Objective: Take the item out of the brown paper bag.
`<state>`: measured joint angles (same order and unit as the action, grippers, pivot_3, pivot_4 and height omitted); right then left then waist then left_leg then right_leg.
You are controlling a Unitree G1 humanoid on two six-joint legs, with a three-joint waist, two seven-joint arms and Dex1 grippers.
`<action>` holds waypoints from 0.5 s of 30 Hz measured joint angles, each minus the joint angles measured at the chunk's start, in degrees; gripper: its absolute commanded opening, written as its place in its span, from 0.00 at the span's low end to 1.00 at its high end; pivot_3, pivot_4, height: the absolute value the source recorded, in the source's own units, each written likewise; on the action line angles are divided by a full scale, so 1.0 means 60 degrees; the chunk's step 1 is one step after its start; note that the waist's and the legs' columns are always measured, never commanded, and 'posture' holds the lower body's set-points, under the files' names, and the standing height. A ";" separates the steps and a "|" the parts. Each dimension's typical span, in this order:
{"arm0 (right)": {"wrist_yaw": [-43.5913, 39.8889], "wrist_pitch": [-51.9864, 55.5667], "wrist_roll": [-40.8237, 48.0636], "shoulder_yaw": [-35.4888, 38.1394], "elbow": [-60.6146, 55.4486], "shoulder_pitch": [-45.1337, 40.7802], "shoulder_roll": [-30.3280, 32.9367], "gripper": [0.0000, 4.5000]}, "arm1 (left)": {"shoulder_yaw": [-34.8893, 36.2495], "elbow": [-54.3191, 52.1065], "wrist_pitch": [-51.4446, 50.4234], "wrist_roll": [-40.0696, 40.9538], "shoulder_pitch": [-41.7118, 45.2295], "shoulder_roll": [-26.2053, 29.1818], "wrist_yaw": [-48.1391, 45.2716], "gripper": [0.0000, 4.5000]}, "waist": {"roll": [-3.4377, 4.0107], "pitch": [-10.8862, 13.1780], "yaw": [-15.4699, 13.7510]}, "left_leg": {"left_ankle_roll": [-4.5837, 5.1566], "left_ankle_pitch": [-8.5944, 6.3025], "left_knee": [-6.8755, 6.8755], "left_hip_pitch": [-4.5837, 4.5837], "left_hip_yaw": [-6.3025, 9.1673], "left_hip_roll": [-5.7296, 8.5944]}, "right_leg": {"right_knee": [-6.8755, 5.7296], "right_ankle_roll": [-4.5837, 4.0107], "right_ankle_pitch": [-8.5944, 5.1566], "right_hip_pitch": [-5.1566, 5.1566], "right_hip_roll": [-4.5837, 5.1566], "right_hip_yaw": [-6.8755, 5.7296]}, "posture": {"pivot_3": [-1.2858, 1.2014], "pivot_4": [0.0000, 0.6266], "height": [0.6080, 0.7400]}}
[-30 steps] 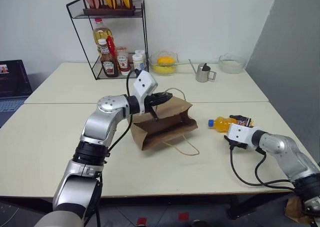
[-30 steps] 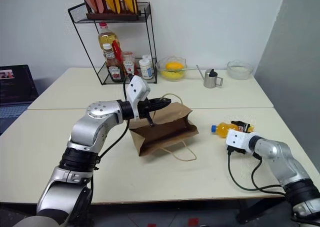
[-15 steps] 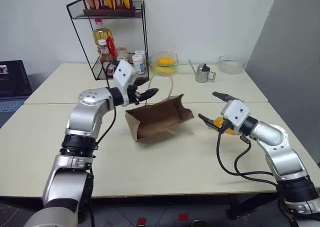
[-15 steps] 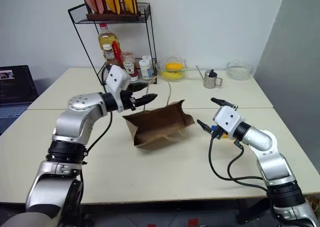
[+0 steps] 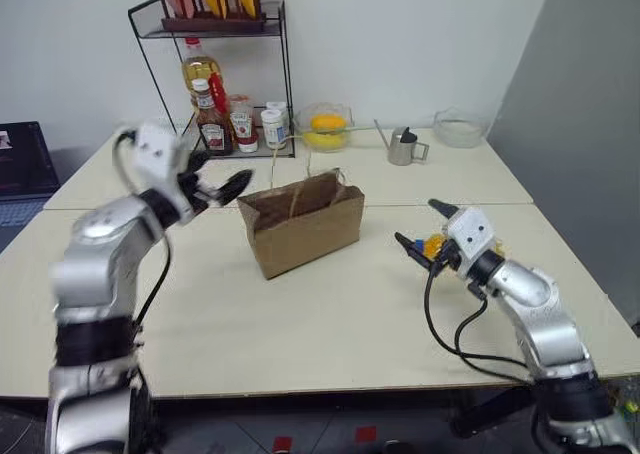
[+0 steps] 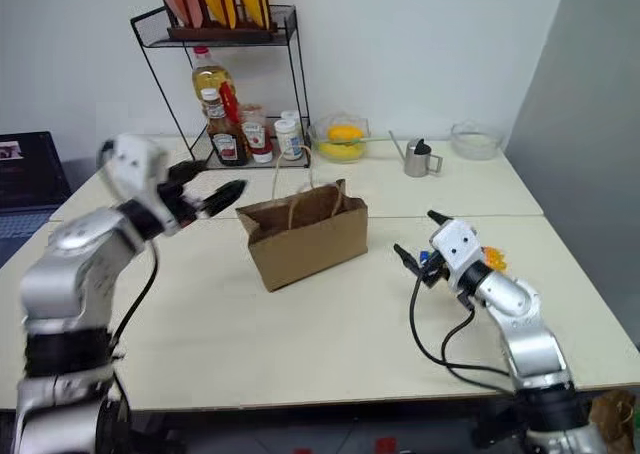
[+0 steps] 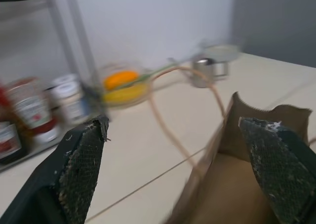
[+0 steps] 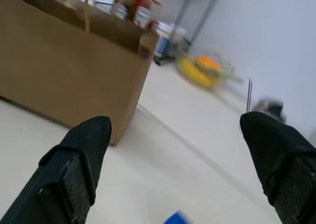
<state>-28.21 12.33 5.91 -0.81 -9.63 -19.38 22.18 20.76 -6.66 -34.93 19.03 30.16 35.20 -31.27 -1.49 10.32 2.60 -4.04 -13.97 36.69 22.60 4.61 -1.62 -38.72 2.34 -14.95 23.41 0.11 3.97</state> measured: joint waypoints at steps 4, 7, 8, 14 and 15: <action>0.0896 0.1245 0.0183 0.0018 -0.0855 0.0588 -0.0868 1.00 | 0.0792 -0.1590 -0.0009 -0.0379 -0.2776 -0.1367 0.1683 1.00 | -0.0007 -0.0004 -0.0077 | -0.0001 -0.0001 0.0012 0.0001 0.0001 0.0001 | -0.0001 0.0001 0.0000 0.0000 0.0003 -0.0003 | 0.52 0.24 1.00; 0.1619 0.1767 0.0141 0.0083 -0.1399 0.1179 -0.1376 1.00 | 0.0811 -0.2788 0.0078 -0.0547 -0.4613 -0.2455 0.2441 1.00 | -0.0033 -0.0020 -0.0211 | -0.0004 -0.0002 0.0015 0.0005 0.0006 0.0007 | 0.0015 0.0002 0.0000 -0.0011 0.0006 -0.0010 | 0.52 0.24 1.00; 0.1806 0.1751 -0.0038 0.0051 -0.1453 0.1458 -0.1397 1.00 | 0.0739 -0.3143 0.0143 -0.0615 -0.5165 -0.2771 0.2632 1.00 | -0.0040 -0.0024 -0.0253 | -0.0005 -0.0003 0.0019 0.0002 0.0006 0.0014 | 0.0024 0.0003 0.0000 -0.0022 0.0011 -0.0010 | 0.52 0.24 1.00; 0.2832 0.1873 -0.0763 -0.0006 -0.1242 0.2671 -0.1760 1.00 | -0.0614 -0.3638 0.0869 -0.1146 -0.6722 -0.4135 0.3412 1.00 | -0.0044 -0.0028 -0.0277 | -0.0004 -0.0002 0.0021 -0.0017 -0.0010 0.0002 | 0.0041 0.0025 -0.0016 -0.0032 -0.0007 0.0005 | 0.52 0.24 1.00; 0.2931 0.1997 -0.0735 0.0012 -0.1228 0.2701 -0.1928 1.00 | -0.0795 -0.3638 0.0961 -0.1257 -0.6775 -0.4211 0.3471 1.00 | -0.0044 -0.0027 -0.0245 | -0.0004 -0.0002 0.0019 -0.0020 -0.0011 0.0000 | 0.0037 0.0025 -0.0019 -0.0032 -0.0009 0.0007 | 0.52 0.24 1.00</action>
<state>-10.62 24.32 1.50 -0.74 -17.00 -3.18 10.62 15.99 -28.49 -29.16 11.49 -10.50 9.93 -10.44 -1.76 10.16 1.13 -4.07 -13.98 36.80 22.48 4.54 -1.62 -38.50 2.49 -15.07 23.22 0.06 4.02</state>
